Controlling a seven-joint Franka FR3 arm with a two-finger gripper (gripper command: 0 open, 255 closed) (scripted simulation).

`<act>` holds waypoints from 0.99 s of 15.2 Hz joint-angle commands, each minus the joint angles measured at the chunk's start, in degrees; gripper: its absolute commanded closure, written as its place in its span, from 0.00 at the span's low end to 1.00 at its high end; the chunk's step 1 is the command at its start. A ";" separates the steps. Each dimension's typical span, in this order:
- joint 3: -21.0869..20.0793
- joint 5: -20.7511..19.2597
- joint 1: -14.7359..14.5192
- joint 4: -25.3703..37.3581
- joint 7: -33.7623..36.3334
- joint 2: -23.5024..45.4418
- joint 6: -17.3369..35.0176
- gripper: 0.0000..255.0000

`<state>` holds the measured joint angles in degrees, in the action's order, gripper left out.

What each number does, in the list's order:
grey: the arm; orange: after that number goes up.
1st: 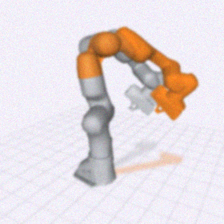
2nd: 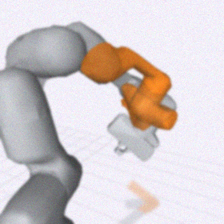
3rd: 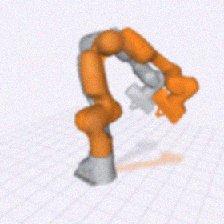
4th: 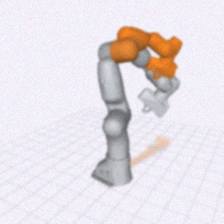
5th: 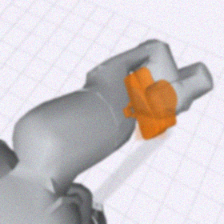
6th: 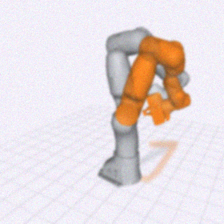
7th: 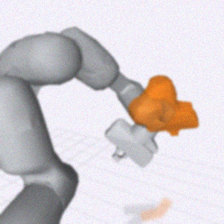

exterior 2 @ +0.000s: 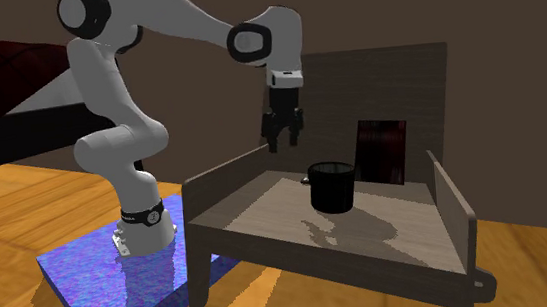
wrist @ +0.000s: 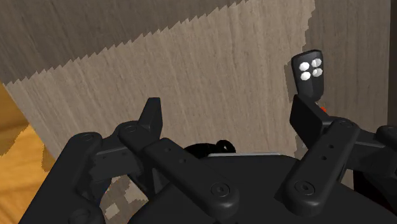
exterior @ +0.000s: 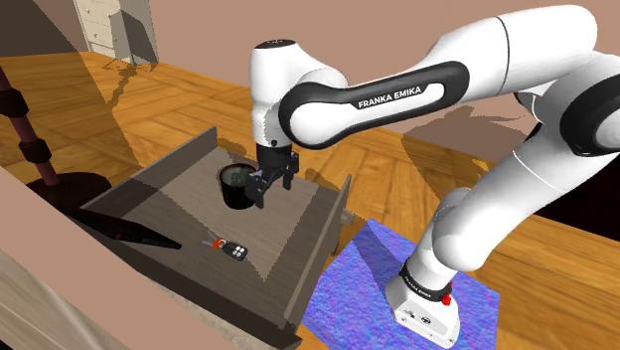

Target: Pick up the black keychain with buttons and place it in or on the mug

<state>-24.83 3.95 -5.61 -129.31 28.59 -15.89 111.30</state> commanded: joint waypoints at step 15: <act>-6.70 -16.59 -4.29 12.16 17.47 27.51 9.90 0.00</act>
<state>-31.57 -12.40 -9.86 -116.71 45.85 11.38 120.56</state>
